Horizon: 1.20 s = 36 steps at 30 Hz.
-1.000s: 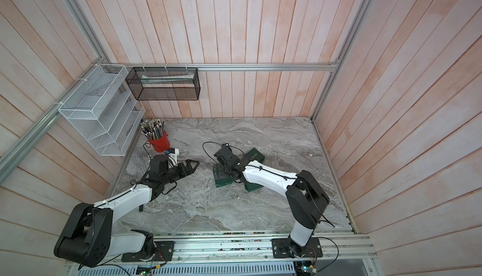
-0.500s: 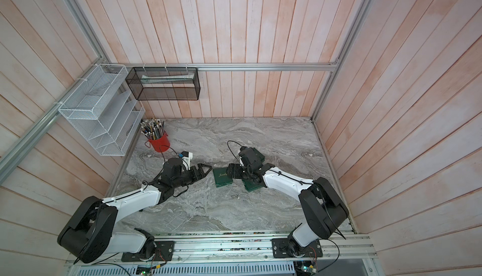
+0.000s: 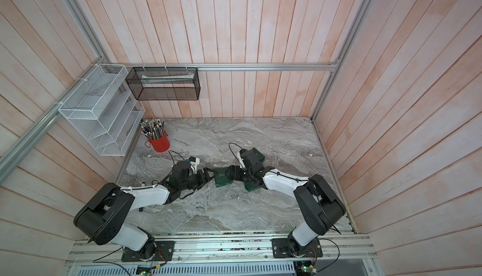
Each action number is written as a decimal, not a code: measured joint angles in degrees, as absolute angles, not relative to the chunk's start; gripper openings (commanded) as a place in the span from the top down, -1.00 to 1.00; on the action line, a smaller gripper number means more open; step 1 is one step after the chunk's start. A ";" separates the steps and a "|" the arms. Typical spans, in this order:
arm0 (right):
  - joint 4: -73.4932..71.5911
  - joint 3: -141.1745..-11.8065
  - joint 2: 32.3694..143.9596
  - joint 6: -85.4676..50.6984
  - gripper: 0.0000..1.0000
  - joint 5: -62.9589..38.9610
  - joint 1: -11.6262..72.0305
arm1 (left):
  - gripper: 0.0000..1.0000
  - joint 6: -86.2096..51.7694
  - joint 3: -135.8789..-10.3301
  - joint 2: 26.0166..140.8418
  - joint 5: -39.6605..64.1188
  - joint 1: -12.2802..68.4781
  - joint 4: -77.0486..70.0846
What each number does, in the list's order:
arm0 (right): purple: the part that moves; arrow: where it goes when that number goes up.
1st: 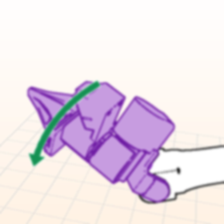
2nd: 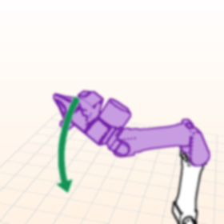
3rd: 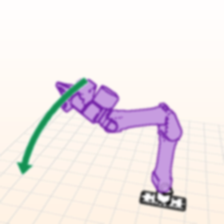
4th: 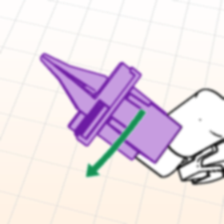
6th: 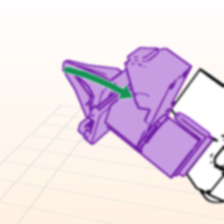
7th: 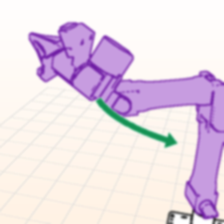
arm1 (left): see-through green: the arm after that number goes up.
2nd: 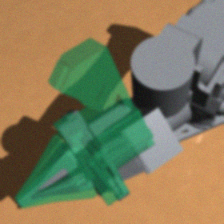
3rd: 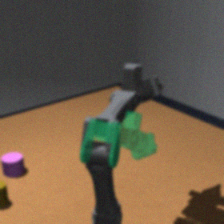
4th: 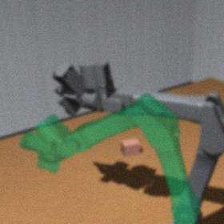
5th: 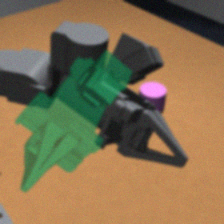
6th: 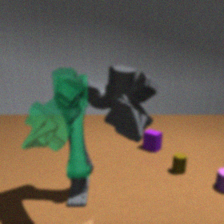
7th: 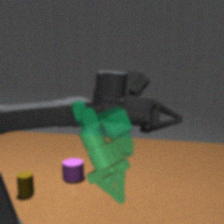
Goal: Take the rings out of the lift-off lid box
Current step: Close the lid on the jewelry box.
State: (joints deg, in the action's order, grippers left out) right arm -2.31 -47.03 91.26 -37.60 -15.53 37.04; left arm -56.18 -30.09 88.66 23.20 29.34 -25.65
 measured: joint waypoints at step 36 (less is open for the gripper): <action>-0.64 -49.21 96.84 -34.46 -0.46 -12.51 38.98 | -0.14 -57.41 -32.32 98.61 25.76 29.80 -31.29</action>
State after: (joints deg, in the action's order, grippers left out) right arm -0.64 -49.21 96.84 -34.46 -12.51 38.98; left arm -57.41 -32.32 98.61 25.76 29.80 -31.29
